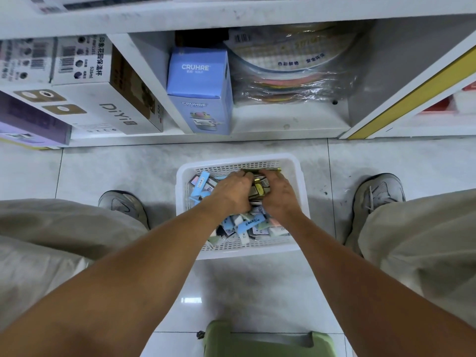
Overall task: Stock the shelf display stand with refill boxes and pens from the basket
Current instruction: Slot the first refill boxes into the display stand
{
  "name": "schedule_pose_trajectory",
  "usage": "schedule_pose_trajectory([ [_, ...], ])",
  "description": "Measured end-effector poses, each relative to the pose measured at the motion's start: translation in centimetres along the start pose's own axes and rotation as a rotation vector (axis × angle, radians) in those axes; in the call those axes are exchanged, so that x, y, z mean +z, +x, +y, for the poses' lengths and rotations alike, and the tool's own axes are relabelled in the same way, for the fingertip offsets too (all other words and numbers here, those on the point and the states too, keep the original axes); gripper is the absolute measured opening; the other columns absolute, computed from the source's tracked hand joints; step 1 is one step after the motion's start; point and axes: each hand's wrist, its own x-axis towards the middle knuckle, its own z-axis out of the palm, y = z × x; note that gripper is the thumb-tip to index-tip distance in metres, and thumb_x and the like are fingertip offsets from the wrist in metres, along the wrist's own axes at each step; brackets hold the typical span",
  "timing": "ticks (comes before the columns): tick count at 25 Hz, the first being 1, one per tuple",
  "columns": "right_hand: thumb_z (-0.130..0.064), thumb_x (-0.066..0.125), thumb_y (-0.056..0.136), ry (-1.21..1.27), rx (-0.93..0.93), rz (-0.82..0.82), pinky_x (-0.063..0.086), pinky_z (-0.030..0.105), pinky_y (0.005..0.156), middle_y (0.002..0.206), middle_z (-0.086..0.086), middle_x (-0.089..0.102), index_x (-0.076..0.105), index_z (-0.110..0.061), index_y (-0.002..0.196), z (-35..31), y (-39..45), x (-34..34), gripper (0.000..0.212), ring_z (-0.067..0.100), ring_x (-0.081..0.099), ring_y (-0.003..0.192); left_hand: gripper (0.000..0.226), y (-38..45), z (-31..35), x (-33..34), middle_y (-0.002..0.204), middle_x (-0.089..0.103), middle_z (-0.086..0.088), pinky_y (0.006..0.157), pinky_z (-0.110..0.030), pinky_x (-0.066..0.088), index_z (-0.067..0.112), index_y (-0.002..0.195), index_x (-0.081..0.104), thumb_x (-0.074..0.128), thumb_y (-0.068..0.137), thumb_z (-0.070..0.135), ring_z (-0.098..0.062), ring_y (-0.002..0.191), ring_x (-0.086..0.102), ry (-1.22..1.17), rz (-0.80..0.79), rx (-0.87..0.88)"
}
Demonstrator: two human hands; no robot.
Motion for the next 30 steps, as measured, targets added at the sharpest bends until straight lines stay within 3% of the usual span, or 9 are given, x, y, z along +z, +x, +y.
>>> schedule_pose_trajectory([
  [3, 0.019, 0.048, 0.078, 0.199, 0.026, -0.03, 0.05, 0.037, 0.102, 0.136, 0.005, 0.057, 0.047, -0.02, 0.143, -0.1, -0.3, 0.1, 0.076, 0.022, 0.053, 0.125, 0.064, -0.3, 0.0, 0.5, 0.115, 0.059, -0.006, 0.079, -0.035, 0.05, 0.015, 0.124, 0.052, 0.08, 0.07, 0.033, -0.026, 0.102, 0.059, 0.034, 0.013, -0.016],
  [6, 0.027, 0.044, 0.076, 0.567, 0.11, -0.077, 0.057, 0.029, 0.086, 0.133, 0.005, 0.06, 0.052, -0.016, 0.136, 0.2, -0.3, -0.4, 0.074, 0.018, 0.057, 0.125, 0.053, -0.6, -0.2, 1.0, 0.095, 0.059, 0.0, 0.073, -0.035, 0.051, 0.017, 0.115, 0.056, 0.08, 0.071, 0.033, -0.023, 0.092, 0.059, 0.081, 0.07, -0.054],
  [10, 0.016, 0.052, 0.085, 0.783, 0.183, 0.093, 0.058, 0.027, 0.082, 0.118, 0.004, 0.067, 0.062, -0.015, 0.12, 0.1, 0.2, -1.8, 0.047, 0.017, 0.069, 0.102, 0.029, -0.8, -0.2, 1.5, 0.079, 0.059, 0.003, 0.065, -0.031, 0.044, 0.019, 0.101, 0.058, 0.072, 0.078, 0.03, -0.021, 0.078, 0.06, 0.096, 0.094, -0.07],
  [15, 0.014, 0.055, 0.08, 0.69, 0.182, 0.311, 0.056, 0.029, 0.07, 0.102, 0.009, 0.069, 0.067, -0.013, 0.102, 0.1, -0.6, -4.6, 0.037, 0.03, 0.069, 0.091, 0.028, -2.1, -1.1, -1.7, 0.078, 0.064, -0.001, 0.057, -0.026, 0.052, 0.013, 0.094, 0.063, 0.076, 0.072, 0.024, -0.019, 0.07, 0.063, -0.458, -0.028, -0.084],
  [17, 0.011, 0.057, 0.083, 0.697, 0.119, 0.239, 0.054, 0.03, 0.072, 0.101, 0.009, 0.069, 0.067, -0.014, 0.101, -1.2, -1.1, -5.9, 0.033, 0.027, 0.068, 0.09, 0.029, -3.4, -1.1, -3.7, 0.071, 0.066, -0.006, 0.047, -0.024, 0.048, 0.008, 0.093, 0.065, 0.077, 0.068, 0.014, -0.02, 0.057, 0.062, -0.727, -0.072, -0.119],
  [21, -0.005, 0.059, 0.096, 0.831, 0.061, -0.036, 0.056, 0.033, 0.073, 0.097, 0.012, 0.069, 0.067, -0.012, 0.112, -5.4, -2.5, -9.0, 0.019, 0.022, 0.068, 0.078, 0.049, -6.6, -0.9, -8.1, 0.082, 0.069, -0.021, 0.066, -0.045, 0.053, -0.004, 0.102, 0.062, 0.08, 0.057, 0.005, -0.034, 0.069, 0.066, -1.079, -0.156, -0.171],
  [23, -0.005, 0.061, 0.097, 0.912, -0.005, -0.109, 0.055, 0.026, 0.063, 0.089, 0.012, 0.07, 0.068, -0.008, 0.106, -7.7, -3.8, -11.2, 0.012, 0.024, 0.069, 0.07, 0.044, -8.7, -1.0, -10.8, 0.088, 0.069, -0.026, 0.067, -0.042, 0.055, -0.002, 0.101, 0.063, 0.08, 0.06, 0.0, -0.035, 0.072, 0.068, -1.203, -0.204, -0.127],
  [26, -0.004, 0.066, 0.093, 0.943, -0.168, -0.149, 0.053, 0.022, 0.059, 0.08, 0.011, 0.068, 0.066, -0.004, 0.1, -11.1, -6.5, -14.7, 0.008, 0.02, 0.066, 0.062, 0.023, -12.7, -0.8, -15.8, 0.077, 0.063, -0.02, 0.057, -0.031, 0.053, 0.0, 0.09, 0.062, 0.075, 0.071, -0.003, -0.025, 0.059, 0.061, -1.284, -0.292, 0.007],
  [30, 0.0, 0.069, 0.089, 0.903, -0.35, -0.083, 0.05, 0.02, 0.051, 0.068, 0.009, 0.064, 0.067, -0.001, 0.095, -15.8, -9.9, -19.7, 0.007, 0.017, 0.058, 0.054, 0.022, -17.6, 0.4, -22.4, 0.074, 0.06, -0.016, 0.054, -0.029, 0.051, -0.001, 0.095, 0.058, 0.069, 0.077, -0.004, -0.021, 0.054, 0.057, -1.277, -0.28, 0.124],
])
